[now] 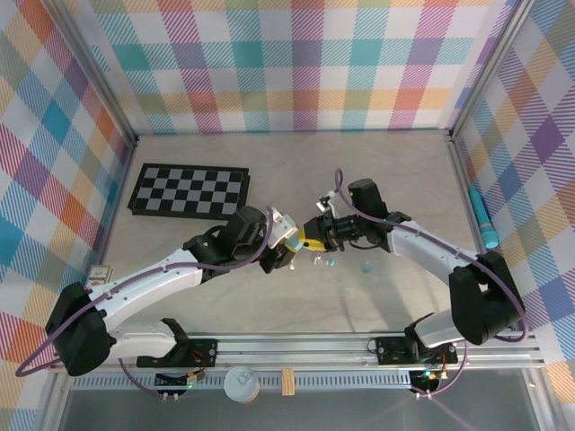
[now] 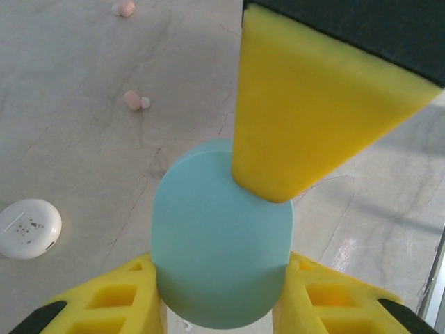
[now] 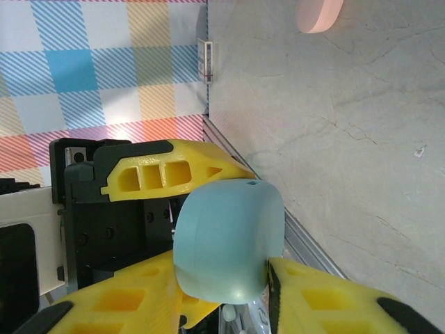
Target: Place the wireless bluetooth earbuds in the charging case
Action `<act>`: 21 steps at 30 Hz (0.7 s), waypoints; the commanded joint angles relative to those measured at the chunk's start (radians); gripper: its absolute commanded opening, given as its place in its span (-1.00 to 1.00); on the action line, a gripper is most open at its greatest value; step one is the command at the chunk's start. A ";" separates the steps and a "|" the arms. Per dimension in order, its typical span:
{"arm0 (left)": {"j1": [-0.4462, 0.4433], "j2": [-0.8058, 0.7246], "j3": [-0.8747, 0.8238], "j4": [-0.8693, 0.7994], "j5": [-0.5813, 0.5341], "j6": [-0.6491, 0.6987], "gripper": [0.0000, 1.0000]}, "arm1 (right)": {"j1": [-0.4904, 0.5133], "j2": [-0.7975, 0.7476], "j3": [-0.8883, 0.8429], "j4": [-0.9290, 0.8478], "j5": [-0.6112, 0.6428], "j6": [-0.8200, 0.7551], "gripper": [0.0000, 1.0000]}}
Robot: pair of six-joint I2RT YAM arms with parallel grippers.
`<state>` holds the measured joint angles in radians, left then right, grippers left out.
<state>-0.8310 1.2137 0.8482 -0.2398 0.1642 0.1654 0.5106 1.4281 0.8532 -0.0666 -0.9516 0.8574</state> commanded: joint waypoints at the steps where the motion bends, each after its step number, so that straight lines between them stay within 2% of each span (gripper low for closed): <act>1: -0.017 -0.018 0.013 0.035 0.049 0.025 -0.31 | 0.017 0.022 0.021 0.027 0.006 0.008 -0.22; 4: -0.017 -0.015 0.013 0.040 0.047 0.032 -0.32 | 0.017 0.028 0.027 0.013 0.010 0.003 -0.20; 13: -0.017 -0.003 0.028 0.029 0.040 0.038 -0.31 | 0.017 -0.010 0.025 -0.066 0.063 -0.043 -0.44; 21: -0.018 -0.007 0.013 0.082 0.011 0.016 -0.12 | 0.013 -0.028 0.012 -0.030 0.054 -0.009 -0.53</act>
<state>-0.8318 1.2179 0.8486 -0.2291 0.1711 0.1776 0.5186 1.4166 0.8616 -0.1013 -0.9054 0.8303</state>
